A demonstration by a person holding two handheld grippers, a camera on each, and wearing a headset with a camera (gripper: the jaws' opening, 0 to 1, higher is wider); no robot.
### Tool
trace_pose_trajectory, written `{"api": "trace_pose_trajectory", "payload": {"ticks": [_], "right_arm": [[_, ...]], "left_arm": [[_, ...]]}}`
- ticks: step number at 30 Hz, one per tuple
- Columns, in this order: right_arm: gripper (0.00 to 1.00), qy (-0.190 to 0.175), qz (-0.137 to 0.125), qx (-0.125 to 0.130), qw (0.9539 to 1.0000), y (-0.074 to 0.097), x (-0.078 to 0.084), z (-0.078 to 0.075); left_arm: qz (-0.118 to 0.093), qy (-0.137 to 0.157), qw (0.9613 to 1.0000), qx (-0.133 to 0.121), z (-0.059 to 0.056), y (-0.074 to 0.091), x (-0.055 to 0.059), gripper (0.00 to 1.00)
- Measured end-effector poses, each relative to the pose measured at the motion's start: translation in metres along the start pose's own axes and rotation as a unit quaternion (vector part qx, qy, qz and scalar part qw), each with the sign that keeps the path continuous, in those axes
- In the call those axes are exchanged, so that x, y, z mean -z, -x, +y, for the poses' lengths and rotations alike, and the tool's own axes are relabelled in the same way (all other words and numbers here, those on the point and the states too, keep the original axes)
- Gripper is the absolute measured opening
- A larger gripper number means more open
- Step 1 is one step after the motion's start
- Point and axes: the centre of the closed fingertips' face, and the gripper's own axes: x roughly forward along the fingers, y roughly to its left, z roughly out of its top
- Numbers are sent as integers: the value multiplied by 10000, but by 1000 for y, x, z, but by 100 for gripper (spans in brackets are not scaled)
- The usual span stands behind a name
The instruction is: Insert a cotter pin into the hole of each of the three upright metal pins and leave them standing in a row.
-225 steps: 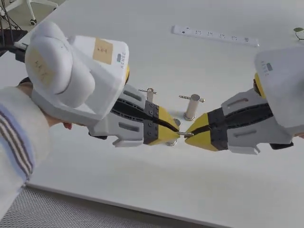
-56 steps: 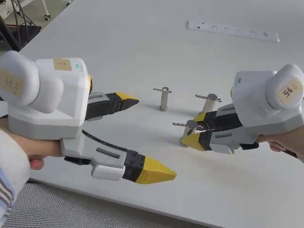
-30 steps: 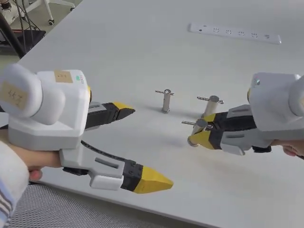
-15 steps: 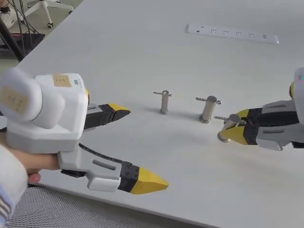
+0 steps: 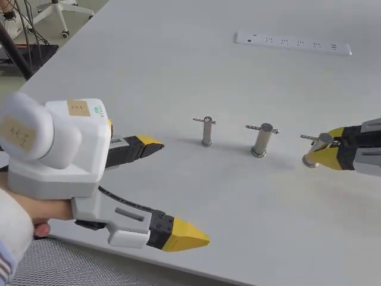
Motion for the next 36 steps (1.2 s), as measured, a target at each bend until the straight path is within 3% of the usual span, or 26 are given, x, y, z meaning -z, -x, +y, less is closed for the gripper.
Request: {"api": "trace_pose_trajectory", "payload": {"ticks": [12, 21, 33, 36], "right_arm": [[8, -209, 34, -27, 9998, -4, 16, -15], [8, -270, -32, -125, 9996, -4, 18, -17], [8, -384, -133, -144, 9991, -4, 20, -22], [8, -444, -158, -143, 9988, -5, 20, -23]], "left_arm": [[134, 20, 9999, 55, -2, -1, 3, 99], [98, 76, 9999, 28, 1, -2, 2, 99], [231, 73, 9997, 86, -1, -6, 5, 99], [360, 100, 9993, 48, 0, -6, 11, 99]]}}
